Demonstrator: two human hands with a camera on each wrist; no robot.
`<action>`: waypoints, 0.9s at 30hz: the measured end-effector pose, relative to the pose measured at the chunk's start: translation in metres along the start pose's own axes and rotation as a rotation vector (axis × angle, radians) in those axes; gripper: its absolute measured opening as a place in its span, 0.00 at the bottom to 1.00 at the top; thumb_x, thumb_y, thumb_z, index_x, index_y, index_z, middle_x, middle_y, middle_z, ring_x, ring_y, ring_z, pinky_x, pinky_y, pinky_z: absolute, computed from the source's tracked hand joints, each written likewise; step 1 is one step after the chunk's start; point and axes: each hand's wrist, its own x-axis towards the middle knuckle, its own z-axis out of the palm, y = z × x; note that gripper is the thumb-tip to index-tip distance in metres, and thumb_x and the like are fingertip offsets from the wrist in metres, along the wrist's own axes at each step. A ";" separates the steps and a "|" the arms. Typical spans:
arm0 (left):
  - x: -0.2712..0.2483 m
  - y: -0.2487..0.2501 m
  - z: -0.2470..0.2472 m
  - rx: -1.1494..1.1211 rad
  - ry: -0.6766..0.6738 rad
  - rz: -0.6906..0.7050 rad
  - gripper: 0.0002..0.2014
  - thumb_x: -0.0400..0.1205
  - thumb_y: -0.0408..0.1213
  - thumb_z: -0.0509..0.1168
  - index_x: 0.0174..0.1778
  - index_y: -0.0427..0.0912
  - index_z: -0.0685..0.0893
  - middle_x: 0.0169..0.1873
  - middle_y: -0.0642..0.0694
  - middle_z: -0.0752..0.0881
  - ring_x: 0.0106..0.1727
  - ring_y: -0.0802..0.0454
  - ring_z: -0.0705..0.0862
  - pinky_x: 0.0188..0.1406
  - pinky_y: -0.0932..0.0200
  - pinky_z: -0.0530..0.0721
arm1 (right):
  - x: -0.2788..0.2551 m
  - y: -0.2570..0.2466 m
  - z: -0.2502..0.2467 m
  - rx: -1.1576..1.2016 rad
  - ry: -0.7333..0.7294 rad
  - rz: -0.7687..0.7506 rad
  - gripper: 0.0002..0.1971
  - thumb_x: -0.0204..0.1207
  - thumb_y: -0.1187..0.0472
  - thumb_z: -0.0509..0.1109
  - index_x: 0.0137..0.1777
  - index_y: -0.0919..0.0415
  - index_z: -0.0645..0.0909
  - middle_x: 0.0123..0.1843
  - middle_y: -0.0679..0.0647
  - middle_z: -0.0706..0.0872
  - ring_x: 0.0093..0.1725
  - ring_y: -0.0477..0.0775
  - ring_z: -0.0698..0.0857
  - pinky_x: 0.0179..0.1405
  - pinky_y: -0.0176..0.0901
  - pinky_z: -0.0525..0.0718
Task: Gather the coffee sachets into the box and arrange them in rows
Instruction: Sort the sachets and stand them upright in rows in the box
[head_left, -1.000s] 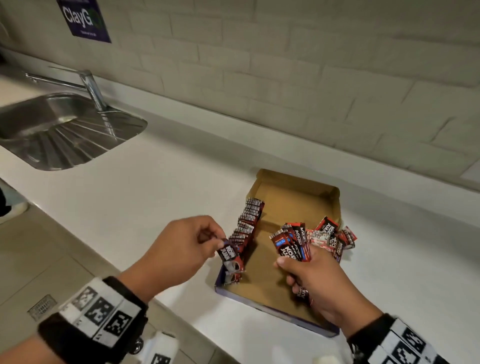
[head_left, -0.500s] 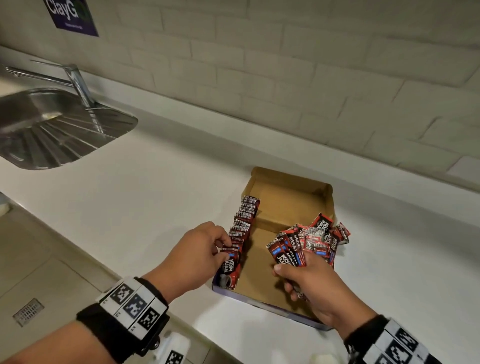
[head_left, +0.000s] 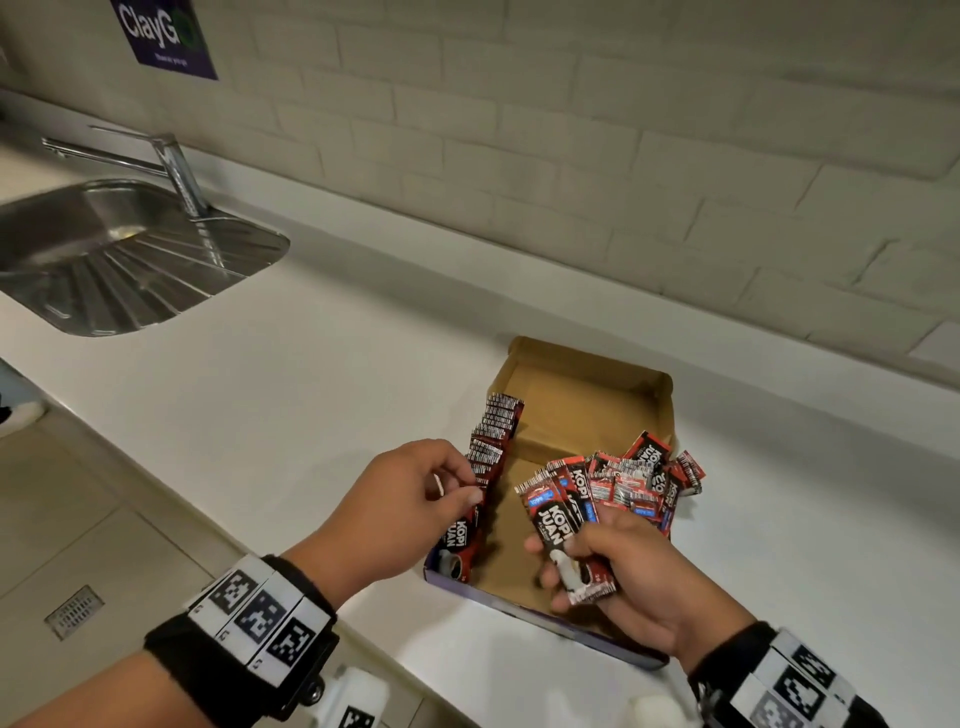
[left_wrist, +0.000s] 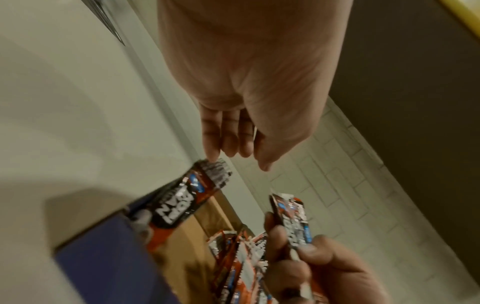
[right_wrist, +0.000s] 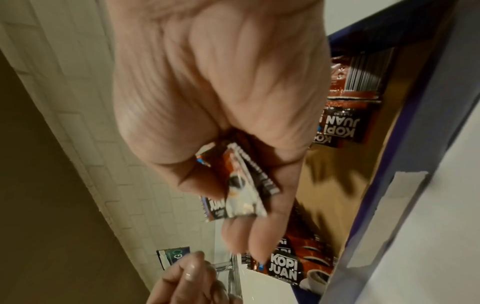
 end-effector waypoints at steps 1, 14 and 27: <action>0.000 0.007 0.001 -0.050 -0.030 -0.015 0.05 0.78 0.44 0.77 0.44 0.56 0.87 0.34 0.60 0.85 0.31 0.65 0.80 0.34 0.74 0.76 | -0.001 0.000 0.001 -0.020 -0.028 -0.002 0.15 0.80 0.80 0.60 0.64 0.74 0.79 0.52 0.72 0.91 0.36 0.64 0.88 0.30 0.52 0.88; 0.002 0.007 -0.016 -0.360 0.028 -0.167 0.06 0.79 0.29 0.75 0.44 0.35 0.83 0.28 0.39 0.87 0.27 0.46 0.85 0.36 0.46 0.87 | 0.000 -0.002 0.008 -0.361 0.087 -0.116 0.06 0.82 0.72 0.72 0.57 0.66 0.84 0.43 0.62 0.93 0.33 0.55 0.86 0.35 0.52 0.88; -0.003 -0.029 -0.012 0.286 -0.143 -0.045 0.06 0.81 0.47 0.74 0.42 0.57 0.82 0.30 0.72 0.83 0.26 0.63 0.77 0.27 0.69 0.70 | 0.017 0.015 0.024 -1.385 -0.205 -0.214 0.05 0.81 0.53 0.72 0.52 0.43 0.88 0.53 0.41 0.87 0.53 0.43 0.85 0.57 0.42 0.84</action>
